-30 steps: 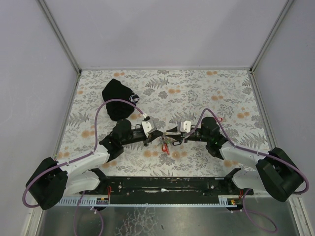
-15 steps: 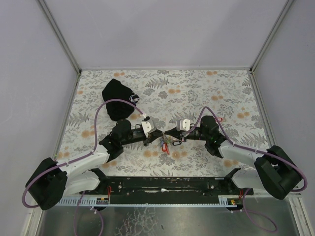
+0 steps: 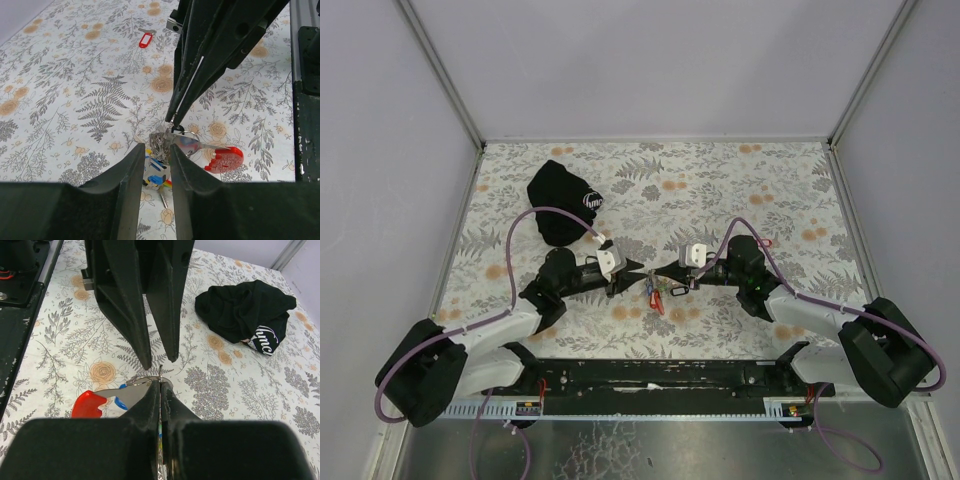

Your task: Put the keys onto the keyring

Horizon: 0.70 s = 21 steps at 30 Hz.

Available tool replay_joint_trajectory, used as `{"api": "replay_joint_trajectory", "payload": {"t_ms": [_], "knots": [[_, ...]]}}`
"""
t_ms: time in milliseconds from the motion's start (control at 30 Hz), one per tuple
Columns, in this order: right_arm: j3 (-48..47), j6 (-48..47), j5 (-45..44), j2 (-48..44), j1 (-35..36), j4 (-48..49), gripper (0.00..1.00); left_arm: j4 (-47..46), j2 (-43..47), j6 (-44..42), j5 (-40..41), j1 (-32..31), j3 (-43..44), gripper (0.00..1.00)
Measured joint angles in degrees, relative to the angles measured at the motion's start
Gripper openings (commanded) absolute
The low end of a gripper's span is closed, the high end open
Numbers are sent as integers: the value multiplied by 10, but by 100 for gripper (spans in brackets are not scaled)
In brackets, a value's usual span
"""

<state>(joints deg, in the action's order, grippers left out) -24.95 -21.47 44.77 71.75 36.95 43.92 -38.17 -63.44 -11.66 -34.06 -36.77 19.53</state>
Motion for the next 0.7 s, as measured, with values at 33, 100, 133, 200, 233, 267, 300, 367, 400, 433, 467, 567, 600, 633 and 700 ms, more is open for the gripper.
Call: {"api": "replay_joint_trajectory", "payload": {"t_ms": [33, 100, 133, 200, 233, 267, 300, 367, 400, 433, 467, 567, 600, 633, 700], "knots": [[0, 0, 2, 0, 0, 0, 0, -6, -5, 1, -5, 3, -1, 26], [0, 0, 8, 0, 0, -1, 0, -17, -13, 3, -16, 6, -1, 25], [0, 0, 11, 0, 0, -2, 0, -22, -16, 3, -21, 9, -1, 25], [0, 0, 15, 0, 0, -4, 0, -27, -21, 3, -31, 9, -1, 24], [0, 0, 15, 0, 0, -4, 0, -28, -23, 3, -34, 9, -1, 23], [0, 0, 16, 0, 0, -4, 0, -31, -25, 3, -39, 9, -1, 23], [0, 0, 17, 0, 0, -4, 0, -34, -26, 3, -42, 9, -1, 23], [0, 1, 19, 0, 0, -4, 0, -36, -29, 3, -47, 9, -1, 22], [0, 1, 20, 0, 0, -4, 0, -37, -30, 2, -49, 9, -1, 22], [0, 1, 20, 0, 0, -4, 0, -38, -30, 2, -52, 9, -1, 21], [0, 1, 21, 0, 0, -4, 0, -39, -31, 2, -56, 9, -1, 20], [0, 4, 26, 0, 0, -4, 0, -41, -34, 2, -62, 9, -1, 17], [0, 5, 28, 0, 0, -4, 0, -43, -36, 2, -63, 9, -1, 16], [0, 5, 29, 0, 0, -4, 0, -44, -37, 2, -66, 9, -1, 16], [-1, 5, 29, 0, 0, -3, 0, -47, -39, 3, -69, 9, -1, 14]]}}
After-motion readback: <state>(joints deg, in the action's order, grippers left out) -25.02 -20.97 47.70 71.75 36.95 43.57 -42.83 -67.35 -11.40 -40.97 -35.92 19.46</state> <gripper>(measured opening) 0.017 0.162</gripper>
